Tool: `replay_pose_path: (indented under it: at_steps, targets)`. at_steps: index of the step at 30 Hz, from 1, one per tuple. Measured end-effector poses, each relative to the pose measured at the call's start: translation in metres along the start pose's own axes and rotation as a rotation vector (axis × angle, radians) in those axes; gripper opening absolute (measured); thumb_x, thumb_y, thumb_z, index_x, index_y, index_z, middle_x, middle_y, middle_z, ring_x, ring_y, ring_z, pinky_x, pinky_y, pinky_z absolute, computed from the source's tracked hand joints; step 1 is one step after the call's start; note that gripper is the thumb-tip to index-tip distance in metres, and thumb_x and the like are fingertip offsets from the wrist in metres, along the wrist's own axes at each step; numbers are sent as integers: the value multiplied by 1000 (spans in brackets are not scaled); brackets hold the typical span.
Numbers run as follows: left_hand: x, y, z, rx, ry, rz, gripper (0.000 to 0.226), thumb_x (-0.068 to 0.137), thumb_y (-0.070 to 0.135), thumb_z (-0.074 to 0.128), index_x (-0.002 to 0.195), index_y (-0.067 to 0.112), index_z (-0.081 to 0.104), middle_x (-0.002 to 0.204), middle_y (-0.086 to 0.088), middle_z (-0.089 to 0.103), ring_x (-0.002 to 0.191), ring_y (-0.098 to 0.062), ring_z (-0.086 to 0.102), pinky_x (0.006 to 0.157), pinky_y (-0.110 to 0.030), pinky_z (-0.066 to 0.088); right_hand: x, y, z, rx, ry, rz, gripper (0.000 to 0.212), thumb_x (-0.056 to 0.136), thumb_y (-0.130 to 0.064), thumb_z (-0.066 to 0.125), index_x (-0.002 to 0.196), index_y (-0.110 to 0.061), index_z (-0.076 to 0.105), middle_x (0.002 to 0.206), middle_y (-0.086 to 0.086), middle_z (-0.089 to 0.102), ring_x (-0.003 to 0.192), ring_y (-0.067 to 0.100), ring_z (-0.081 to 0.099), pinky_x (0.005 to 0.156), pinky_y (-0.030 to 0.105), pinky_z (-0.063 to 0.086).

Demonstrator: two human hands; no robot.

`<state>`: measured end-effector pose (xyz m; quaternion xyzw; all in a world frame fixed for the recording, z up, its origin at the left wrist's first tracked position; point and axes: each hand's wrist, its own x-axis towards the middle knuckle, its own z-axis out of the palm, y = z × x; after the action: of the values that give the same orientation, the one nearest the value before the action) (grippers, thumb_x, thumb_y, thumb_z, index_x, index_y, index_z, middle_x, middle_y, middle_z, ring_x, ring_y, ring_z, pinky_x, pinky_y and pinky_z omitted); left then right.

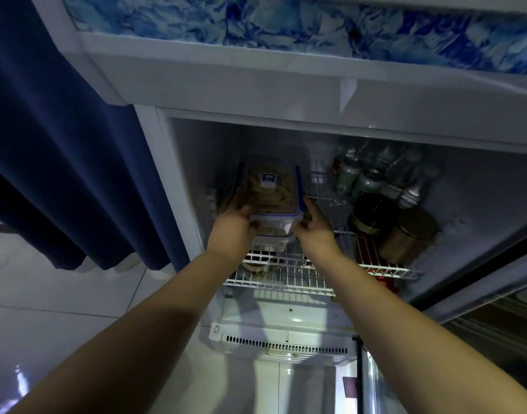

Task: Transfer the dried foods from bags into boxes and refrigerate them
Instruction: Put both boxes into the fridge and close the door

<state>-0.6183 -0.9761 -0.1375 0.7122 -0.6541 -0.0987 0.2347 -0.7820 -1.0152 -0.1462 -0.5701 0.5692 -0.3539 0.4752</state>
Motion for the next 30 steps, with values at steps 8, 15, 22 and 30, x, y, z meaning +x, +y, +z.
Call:
replay_pose_path:
  at_steps: [8,15,22,30]
  targets:
    - [-7,7,-6,44,15,33,57,87,13,54,142,17,39,154,-11,24,141,-33,18,112,-36,26,-19,-3,1,-63,9,-38,58,86,1,58,137,-21,43,119,6,63,109,24,60,90,43,53]
    - [-35,26,-39,98,1,140,37,80,13,59,116,8,61,119,-16,60,111,-37,50,90,-42,43,-66,-31,-20,-502,-11,-48,53,89,-7,58,139,-18,45,129,13,54,107,23,59,90,32,48]
    - [-48,42,-55,8,-117,375,32,62,4,72,93,9,71,82,-12,70,76,-32,65,67,-34,52,-110,-59,-49,-981,17,-209,56,78,-4,61,133,-10,52,129,12,56,114,34,54,90,35,45]
    - [-72,62,-66,-33,-174,410,31,74,10,71,106,9,70,105,-12,69,99,-32,62,81,-35,49,-151,-59,-76,-1285,161,-316,33,57,-9,75,89,-13,68,89,6,67,73,29,63,59,34,48]
